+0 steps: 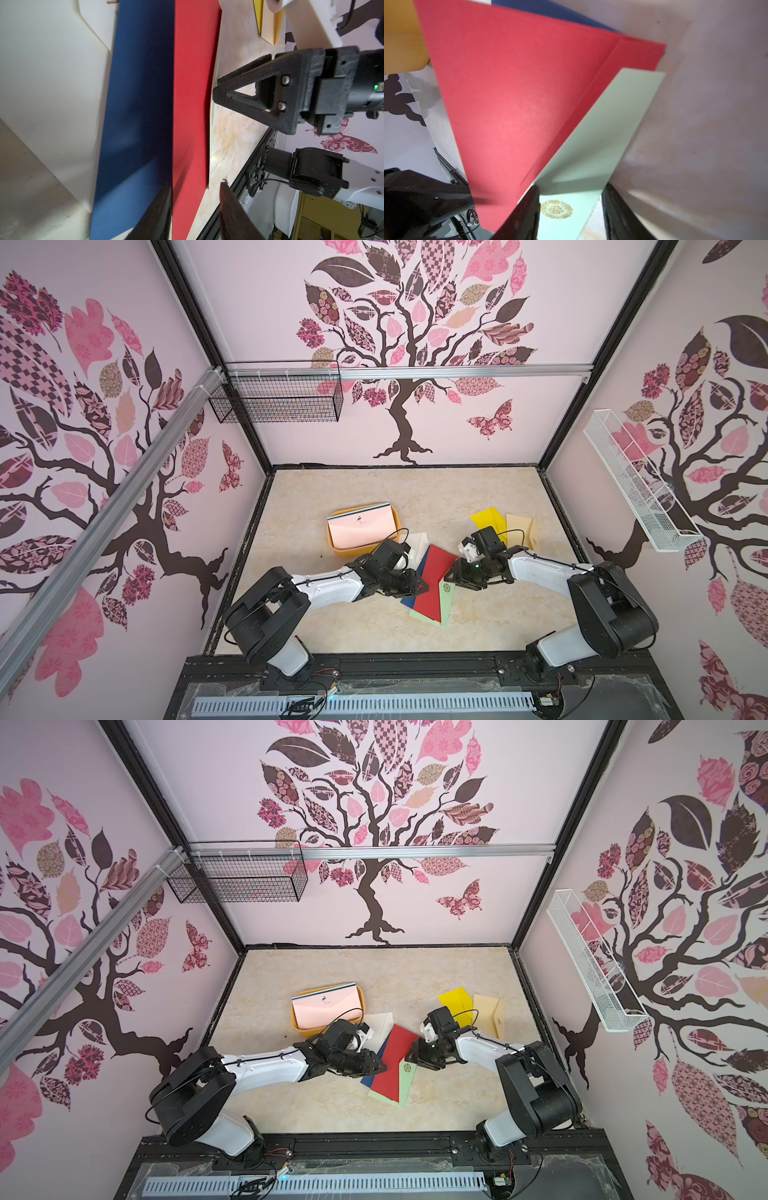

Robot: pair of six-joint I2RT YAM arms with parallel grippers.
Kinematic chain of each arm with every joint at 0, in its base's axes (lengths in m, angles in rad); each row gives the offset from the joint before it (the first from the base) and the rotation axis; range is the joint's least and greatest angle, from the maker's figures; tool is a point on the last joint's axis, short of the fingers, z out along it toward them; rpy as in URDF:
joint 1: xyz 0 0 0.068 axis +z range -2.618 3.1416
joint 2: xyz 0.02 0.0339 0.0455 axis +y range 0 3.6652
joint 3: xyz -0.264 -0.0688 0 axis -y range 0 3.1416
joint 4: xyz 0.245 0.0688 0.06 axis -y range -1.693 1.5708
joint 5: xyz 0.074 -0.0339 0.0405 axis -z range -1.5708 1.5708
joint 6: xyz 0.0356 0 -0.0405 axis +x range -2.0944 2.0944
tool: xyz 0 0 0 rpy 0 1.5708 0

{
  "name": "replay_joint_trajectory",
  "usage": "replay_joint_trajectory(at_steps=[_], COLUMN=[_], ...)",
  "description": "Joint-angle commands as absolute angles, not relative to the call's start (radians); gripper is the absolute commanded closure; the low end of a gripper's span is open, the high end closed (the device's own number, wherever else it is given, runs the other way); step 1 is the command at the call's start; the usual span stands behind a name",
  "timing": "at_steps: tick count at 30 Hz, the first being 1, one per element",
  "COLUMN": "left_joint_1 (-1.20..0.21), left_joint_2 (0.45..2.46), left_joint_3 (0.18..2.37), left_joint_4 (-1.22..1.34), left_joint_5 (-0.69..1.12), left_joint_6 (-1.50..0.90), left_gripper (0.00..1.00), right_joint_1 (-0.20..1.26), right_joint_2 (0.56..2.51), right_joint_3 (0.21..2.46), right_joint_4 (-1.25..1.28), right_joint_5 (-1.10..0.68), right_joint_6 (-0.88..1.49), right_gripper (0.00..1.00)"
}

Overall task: Put the sealed envelopes into the storage box
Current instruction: Pick up the envelope from the center of the board.

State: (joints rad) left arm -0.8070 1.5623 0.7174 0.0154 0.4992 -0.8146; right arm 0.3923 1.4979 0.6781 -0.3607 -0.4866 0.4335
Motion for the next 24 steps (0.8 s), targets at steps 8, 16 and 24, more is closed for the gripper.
replay_joint_trajectory(at_steps=[8,16,24], left_joint_1=[-0.813,-0.813,-0.807], left_joint_2=[1.649,1.65,1.562], left_joint_3=[0.736,0.749,0.811], left_joint_4=[0.121,0.124,-0.125], left_joint_5=[0.539,0.546,0.451], left_joint_6=[-0.852,-0.857,-0.732], left_gripper=[0.71,0.85,1.0], right_joint_1=[0.397,0.397,0.397], right_joint_2=[1.52,1.513,1.395], right_joint_3=[0.649,0.647,0.679], right_joint_4=[-0.403,-0.403,-0.451], right_joint_5=[-0.44,-0.443,-0.448], right_joint_6=[0.421,0.426,0.429], right_gripper=[0.47,0.47,0.43])
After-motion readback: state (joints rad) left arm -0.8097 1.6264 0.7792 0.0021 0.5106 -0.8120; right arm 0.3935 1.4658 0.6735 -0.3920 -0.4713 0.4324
